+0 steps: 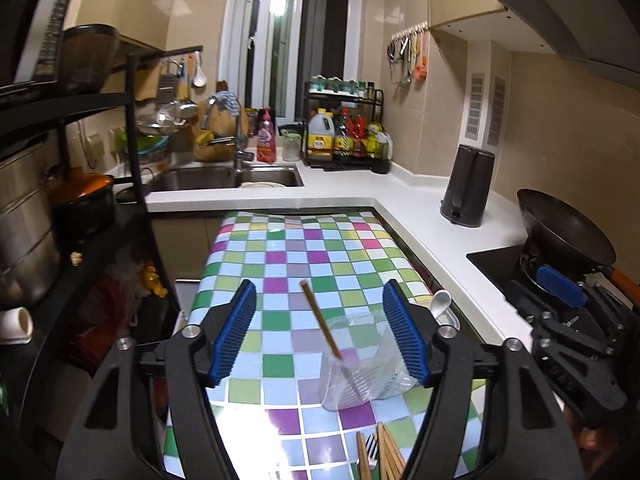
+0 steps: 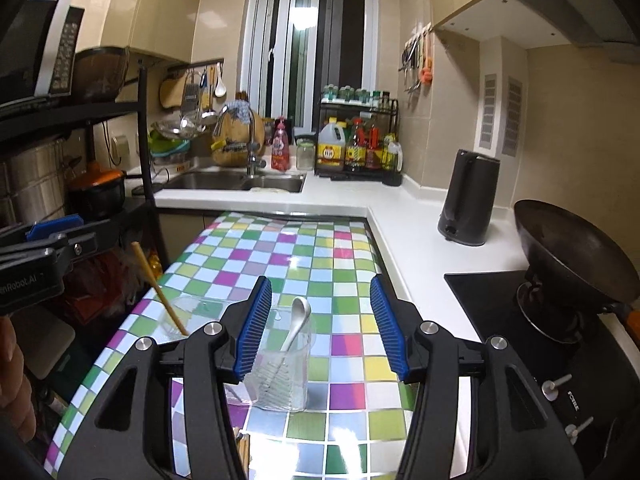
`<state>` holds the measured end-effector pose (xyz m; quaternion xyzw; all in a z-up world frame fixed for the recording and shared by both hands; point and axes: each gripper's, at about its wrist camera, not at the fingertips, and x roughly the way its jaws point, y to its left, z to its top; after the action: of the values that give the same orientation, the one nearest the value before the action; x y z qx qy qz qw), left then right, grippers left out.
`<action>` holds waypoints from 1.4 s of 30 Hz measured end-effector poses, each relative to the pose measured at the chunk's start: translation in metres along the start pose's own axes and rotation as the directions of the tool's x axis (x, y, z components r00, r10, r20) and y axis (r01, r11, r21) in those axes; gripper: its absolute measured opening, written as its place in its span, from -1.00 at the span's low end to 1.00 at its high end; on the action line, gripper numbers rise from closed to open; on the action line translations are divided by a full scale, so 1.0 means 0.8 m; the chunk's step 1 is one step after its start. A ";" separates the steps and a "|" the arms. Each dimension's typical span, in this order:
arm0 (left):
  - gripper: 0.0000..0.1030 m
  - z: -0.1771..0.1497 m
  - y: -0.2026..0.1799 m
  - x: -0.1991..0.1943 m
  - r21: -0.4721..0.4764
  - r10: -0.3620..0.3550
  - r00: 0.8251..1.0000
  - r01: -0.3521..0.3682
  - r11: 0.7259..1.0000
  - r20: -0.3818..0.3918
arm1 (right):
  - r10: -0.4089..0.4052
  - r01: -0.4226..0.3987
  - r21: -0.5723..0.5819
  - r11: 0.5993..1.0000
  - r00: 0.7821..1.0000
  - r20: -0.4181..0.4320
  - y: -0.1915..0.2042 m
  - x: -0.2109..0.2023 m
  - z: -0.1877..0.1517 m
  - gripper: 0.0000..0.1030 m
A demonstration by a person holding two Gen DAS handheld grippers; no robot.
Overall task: Organize utensils
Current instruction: 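Open the right tool to drop the spoon in the container while the left drops its chopstick, then move both tools back down to the chopsticks on the cloth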
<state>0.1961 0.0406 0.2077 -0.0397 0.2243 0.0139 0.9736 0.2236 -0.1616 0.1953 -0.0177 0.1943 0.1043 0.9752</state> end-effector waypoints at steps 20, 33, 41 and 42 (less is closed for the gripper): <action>0.81 -0.198 0.028 -0.052 -0.024 -0.030 0.997 0.028 0.999 -0.071 | -0.025 0.039 0.125 0.991 0.993 -0.112 -0.013 -0.071 -0.167 0.02; -0.71 -0.321 -0.014 -0.073 -0.046 -0.122 0.967 0.115 0.992 -0.223 | 0.110 -0.076 0.130 0.989 0.953 -0.282 0.024 -0.077 -0.278 -0.64; -0.89 -0.339 -0.038 -0.072 0.003 -0.127 0.963 0.131 0.991 -0.240 | 0.169 -0.136 0.126 0.983 0.934 -0.315 0.030 -0.080 -0.300 -0.86; -0.89 -0.342 -0.040 -0.071 0.007 -0.129 0.960 0.135 0.991 -0.247 | 0.177 -0.144 0.124 0.982 0.932 -0.318 0.030 -0.080 -0.300 -0.86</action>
<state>0.0275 -0.0145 -0.0101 -0.0441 0.3404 -0.0586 0.9374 0.0705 -0.1686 -0.0021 0.0295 0.3591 0.1696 0.9173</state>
